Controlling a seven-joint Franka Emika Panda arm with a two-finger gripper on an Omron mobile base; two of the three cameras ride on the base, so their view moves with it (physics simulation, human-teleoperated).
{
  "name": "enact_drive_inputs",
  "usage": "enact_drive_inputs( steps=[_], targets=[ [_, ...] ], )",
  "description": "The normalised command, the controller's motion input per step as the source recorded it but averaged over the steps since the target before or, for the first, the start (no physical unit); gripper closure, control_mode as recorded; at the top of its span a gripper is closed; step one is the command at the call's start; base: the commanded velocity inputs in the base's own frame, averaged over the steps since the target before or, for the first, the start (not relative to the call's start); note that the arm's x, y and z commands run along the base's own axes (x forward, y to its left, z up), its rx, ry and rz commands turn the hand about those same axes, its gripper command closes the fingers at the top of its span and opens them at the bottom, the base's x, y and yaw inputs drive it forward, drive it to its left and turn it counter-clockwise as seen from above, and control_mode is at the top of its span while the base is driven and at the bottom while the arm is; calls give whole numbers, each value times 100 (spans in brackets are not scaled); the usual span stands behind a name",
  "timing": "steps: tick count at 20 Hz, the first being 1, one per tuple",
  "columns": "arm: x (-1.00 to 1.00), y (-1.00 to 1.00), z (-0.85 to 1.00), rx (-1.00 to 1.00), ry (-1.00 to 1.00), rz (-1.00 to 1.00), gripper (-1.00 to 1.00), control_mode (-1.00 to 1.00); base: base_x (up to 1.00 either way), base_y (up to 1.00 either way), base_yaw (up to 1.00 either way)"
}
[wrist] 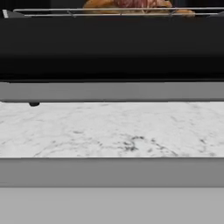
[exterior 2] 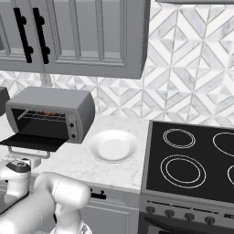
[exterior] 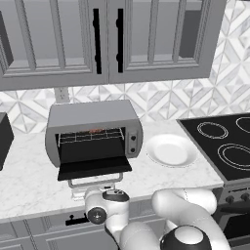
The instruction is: Pick up the kebab skewer and baguette bread, and place them inside the toaster oven. Close the toaster oven door and start by setting the timer.
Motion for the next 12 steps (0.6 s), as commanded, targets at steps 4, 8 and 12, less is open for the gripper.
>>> enact_drive_inputs(
  steps=[4, 8, 12],
  targets=[
    [18, 0, 51, 0, -2, 0, -100, -100, 0, 0, 0],
    [19, 0, 51, 0, 0, 0, -100, -100, 0, 0, 0],
    [30, 0, 48, 0, 0, 0, -100, -100, 0, 0, 0]
  ],
)
